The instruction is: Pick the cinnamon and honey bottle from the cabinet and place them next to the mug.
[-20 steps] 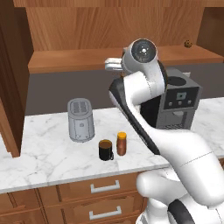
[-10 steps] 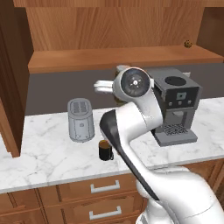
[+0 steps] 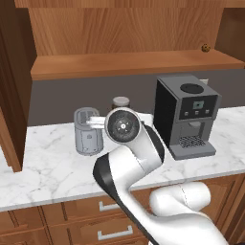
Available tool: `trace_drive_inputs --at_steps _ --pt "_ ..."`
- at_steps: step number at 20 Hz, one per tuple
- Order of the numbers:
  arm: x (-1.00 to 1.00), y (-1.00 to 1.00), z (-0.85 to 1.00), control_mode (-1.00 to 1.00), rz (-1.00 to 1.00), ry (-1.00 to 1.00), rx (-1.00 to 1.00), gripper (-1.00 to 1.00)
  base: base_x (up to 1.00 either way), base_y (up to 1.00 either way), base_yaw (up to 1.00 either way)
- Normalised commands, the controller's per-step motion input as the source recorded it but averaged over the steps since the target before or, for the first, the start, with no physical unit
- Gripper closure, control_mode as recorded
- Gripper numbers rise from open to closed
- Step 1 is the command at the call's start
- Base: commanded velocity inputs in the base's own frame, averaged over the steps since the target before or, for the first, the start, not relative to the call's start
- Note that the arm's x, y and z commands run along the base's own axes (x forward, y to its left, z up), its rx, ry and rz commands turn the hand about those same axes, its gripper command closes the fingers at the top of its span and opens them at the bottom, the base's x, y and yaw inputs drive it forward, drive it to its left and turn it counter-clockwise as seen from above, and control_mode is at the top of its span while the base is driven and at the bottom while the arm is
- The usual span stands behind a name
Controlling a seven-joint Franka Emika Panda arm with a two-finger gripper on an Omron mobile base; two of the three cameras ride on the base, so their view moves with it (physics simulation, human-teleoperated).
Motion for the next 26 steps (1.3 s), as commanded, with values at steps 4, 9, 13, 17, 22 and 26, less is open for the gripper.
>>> trace_drive_inputs --at_steps 4,9,13,17,22,26 --pt "-0.01 0.43 -0.43 -1.0 0.0 0.09 0.0 1.0 0.0 0.0 0.0" --pt "0.0 0.34 -0.33 -1.0 0.0 0.14 0.0 1.0 0.0 0.0 0.0" --pt "0.0 0.04 -0.55 -1.0 0.0 0.16 0.0 1.0 0.0 0.0 0.0" --pt "0.0 0.0 -0.55 -1.0 0.0 0.17 0.0 1.0 0.0 0.0 0.0" --pt "0.0 0.0 -0.5 -1.0 0.0 0.09 0.0 1.0 0.0 0.0 0.0" --pt "0.08 0.0 -0.49 -1.0 0.0 0.03 -0.02 1.0 0.0 0.0 0.0"
